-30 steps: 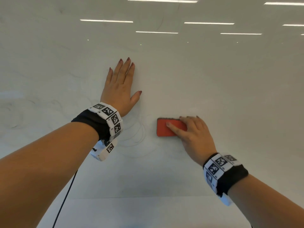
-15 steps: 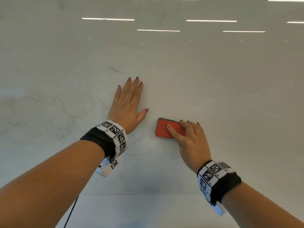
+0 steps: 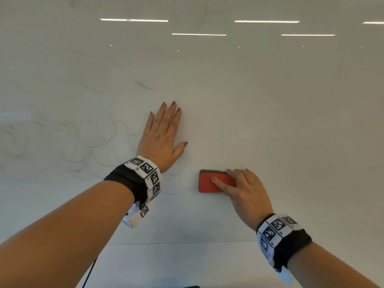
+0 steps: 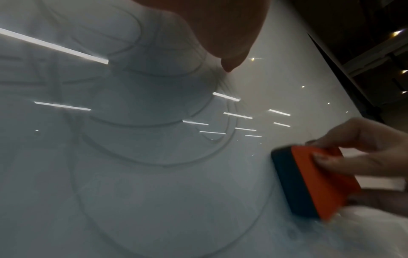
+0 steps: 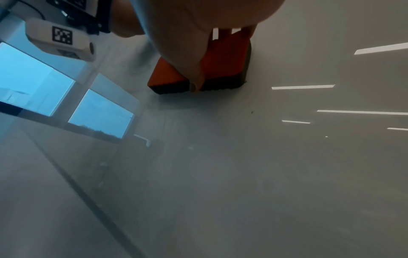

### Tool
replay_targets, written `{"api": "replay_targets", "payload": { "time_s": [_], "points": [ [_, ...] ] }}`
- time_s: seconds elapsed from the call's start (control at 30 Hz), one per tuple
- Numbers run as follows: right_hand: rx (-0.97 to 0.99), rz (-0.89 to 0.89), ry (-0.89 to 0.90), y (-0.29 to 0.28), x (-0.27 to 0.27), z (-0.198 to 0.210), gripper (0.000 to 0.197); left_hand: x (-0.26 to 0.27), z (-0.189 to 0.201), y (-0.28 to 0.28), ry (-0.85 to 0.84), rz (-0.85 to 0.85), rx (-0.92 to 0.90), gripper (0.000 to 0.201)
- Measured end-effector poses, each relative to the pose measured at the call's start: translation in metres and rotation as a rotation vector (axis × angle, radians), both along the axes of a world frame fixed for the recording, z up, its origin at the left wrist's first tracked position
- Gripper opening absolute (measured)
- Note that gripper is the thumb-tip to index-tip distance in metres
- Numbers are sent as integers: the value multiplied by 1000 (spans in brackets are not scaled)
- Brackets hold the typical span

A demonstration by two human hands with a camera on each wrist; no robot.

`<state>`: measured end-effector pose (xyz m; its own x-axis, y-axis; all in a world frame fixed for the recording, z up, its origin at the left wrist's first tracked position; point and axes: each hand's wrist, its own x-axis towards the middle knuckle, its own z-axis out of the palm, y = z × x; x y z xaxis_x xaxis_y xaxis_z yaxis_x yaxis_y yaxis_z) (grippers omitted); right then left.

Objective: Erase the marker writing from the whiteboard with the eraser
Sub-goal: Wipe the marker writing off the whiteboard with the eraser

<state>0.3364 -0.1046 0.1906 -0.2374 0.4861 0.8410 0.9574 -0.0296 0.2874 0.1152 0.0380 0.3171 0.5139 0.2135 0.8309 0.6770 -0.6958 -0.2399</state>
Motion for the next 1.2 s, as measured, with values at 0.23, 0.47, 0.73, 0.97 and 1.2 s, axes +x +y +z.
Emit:
{"api": "replay_targets", "payload": {
  "time_s": [0.23, 0.47, 0.73, 0.97, 1.2],
  "points": [
    [195, -88, 251, -9, 16, 34, 49, 0, 0, 2, -14, -2, 21, 77],
    [190, -49, 282, -9, 11, -11, 58, 0, -2, 4, -6, 7, 32, 77],
    [-131, -23, -122, -8, 7, -50, 60, 1, -2, 3, -7, 6, 21, 77],
    [79, -43, 44, 4, 4, 45, 66, 0, 1, 2, -16, 4, 33, 77],
    [183, -118, 261, 16, -23, 92, 59, -10, 15, 1, -33, 16, 61, 72]
  ]
}}
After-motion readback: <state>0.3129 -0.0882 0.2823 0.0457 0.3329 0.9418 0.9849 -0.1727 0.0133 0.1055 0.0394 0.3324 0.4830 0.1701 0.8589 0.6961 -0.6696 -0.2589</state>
